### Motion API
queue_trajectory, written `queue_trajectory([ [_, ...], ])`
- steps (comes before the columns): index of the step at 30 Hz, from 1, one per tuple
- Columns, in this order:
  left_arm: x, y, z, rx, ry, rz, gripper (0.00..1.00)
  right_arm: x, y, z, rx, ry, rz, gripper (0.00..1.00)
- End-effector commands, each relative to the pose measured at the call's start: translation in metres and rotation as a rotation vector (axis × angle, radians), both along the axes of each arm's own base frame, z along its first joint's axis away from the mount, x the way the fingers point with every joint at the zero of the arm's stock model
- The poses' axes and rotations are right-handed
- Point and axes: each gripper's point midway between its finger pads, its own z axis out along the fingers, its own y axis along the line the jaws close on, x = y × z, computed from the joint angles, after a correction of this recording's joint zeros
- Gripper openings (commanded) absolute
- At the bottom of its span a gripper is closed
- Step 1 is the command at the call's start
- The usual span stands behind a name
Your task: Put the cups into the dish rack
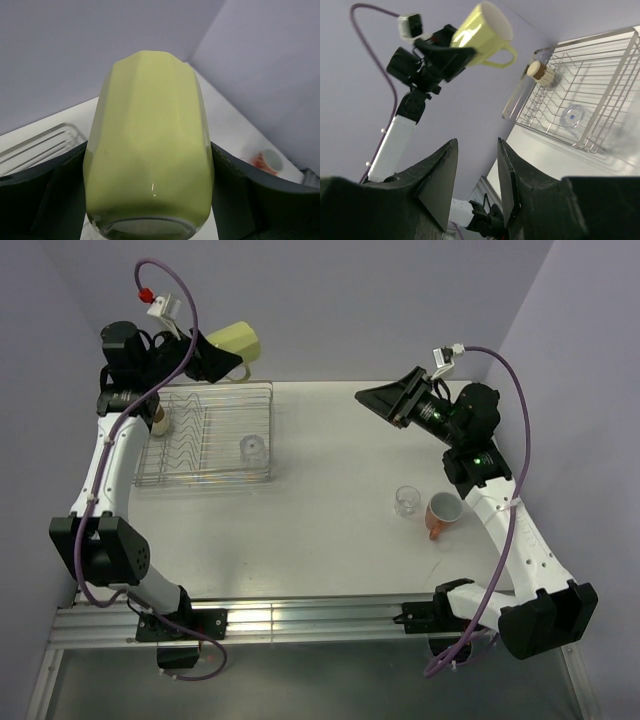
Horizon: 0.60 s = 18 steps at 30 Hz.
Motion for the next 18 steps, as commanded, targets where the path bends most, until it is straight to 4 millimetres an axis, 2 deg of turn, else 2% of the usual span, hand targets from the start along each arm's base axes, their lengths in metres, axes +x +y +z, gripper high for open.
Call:
queue_trajectory([
  [1, 0.031, 0.03, 0.033, 0.084, -0.181, 0.213, 0.0, -0.002, -0.007, 0.001, -0.035, -0.059, -0.032, 0.45],
  [3, 0.048, 0.044, 0.032, 0.121, -0.209, 0.304, 0.0, 0.0, -0.006, -0.002, -0.04, -0.059, -0.025, 0.45],
  [5, 0.061, 0.049, 0.021, 0.148, -0.218, 0.334, 0.0, 0.002, -0.005, -0.006, -0.048, -0.059, -0.018, 0.45],
  [6, 0.068, 0.055, 0.024, 0.171, -0.262, 0.367, 0.0, 0.002, -0.004, -0.008, -0.05, -0.059, -0.015, 0.45],
  [7, 0.075, 0.057, 0.016, 0.19, -0.266, 0.374, 0.0, 0.003, -0.004, -0.01, -0.053, -0.06, -0.014, 0.45],
  [8, 0.08, 0.057, 0.008, 0.211, -0.273, 0.369, 0.0, 0.003, -0.004, -0.011, -0.061, -0.067, -0.017, 0.45],
  [9, 0.083, 0.062, 0.006, 0.255, -0.327, 0.344, 0.0, 0.004, -0.005, -0.012, -0.065, -0.07, -0.022, 0.45],
  [10, 0.092, 0.069, -0.005, 0.284, -0.335, 0.353, 0.0, 0.004, -0.005, -0.013, -0.067, -0.076, -0.027, 0.45],
  [12, 0.103, 0.08, -0.014, 0.324, -0.346, 0.369, 0.0, 0.005, -0.005, -0.016, -0.062, -0.08, -0.03, 0.45],
  [13, 0.108, 0.073, -0.03, 0.333, -0.334, 0.291, 0.0, 0.005, -0.004, -0.019, -0.059, -0.086, -0.024, 0.45],
  [14, 0.11, 0.073, -0.028, 0.335, -0.348, 0.265, 0.0, 0.008, -0.003, -0.023, -0.059, -0.08, -0.019, 0.45],
  [16, 0.124, 0.078, -0.046, 0.361, -0.32, 0.267, 0.0, 0.011, -0.001, -0.03, -0.065, -0.074, -0.011, 0.45],
  [18, 0.132, 0.082, -0.051, 0.396, -0.313, 0.273, 0.0, 0.016, 0.0, -0.037, -0.073, -0.06, -0.009, 0.45],
])
